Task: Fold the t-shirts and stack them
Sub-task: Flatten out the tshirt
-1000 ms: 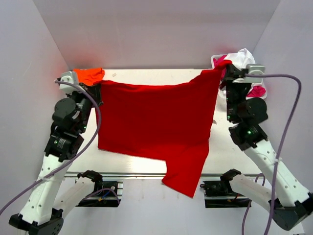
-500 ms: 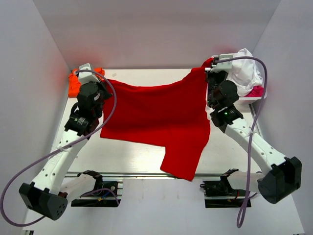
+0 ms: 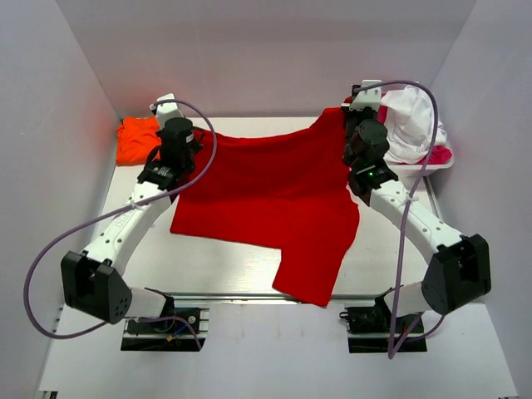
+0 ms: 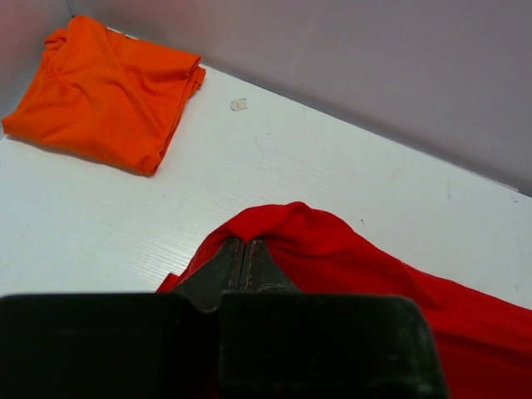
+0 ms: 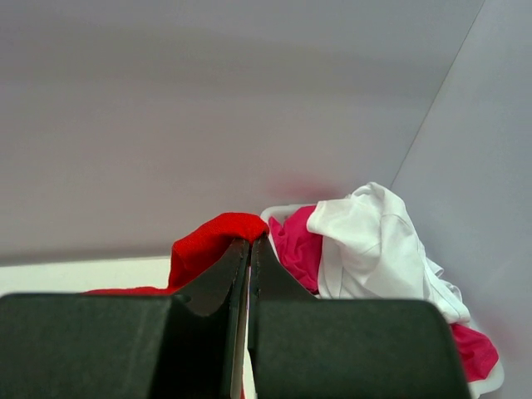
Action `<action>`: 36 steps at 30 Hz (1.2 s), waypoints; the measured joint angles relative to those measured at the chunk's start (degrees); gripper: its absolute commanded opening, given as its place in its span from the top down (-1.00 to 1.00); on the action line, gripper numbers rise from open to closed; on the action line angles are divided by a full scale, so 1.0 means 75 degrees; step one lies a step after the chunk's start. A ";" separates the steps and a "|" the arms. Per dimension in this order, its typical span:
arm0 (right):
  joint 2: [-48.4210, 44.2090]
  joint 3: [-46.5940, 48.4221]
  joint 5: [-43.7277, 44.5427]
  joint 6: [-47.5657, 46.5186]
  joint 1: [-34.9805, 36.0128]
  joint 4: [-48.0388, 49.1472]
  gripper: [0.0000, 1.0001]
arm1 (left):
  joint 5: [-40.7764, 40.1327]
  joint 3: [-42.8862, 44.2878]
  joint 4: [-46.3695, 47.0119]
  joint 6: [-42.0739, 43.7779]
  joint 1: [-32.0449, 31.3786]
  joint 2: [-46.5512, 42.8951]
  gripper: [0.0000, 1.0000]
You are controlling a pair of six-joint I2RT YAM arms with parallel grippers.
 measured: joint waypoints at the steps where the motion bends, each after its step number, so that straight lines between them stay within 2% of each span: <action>1: 0.0119 0.0032 -0.0003 0.0000 -0.0038 0.0015 1.00 | -0.0035 0.0079 0.0003 -0.0020 0.0026 0.0140 1.00; 16: 0.1886 0.0860 -0.0219 0.0259 -0.0650 -0.0096 1.00 | 0.0172 0.1609 0.0221 -0.0373 0.0624 0.2946 1.00; 29: 0.3555 0.2180 -0.0962 0.0653 -0.1142 -0.0434 1.00 | 0.0933 0.3398 0.0373 -0.0539 0.1078 0.5170 1.00; 36: 0.4514 0.2722 -0.1451 0.0781 -0.1358 -0.0431 1.00 | 0.1186 0.3850 0.0460 -0.0565 0.1198 0.6120 1.00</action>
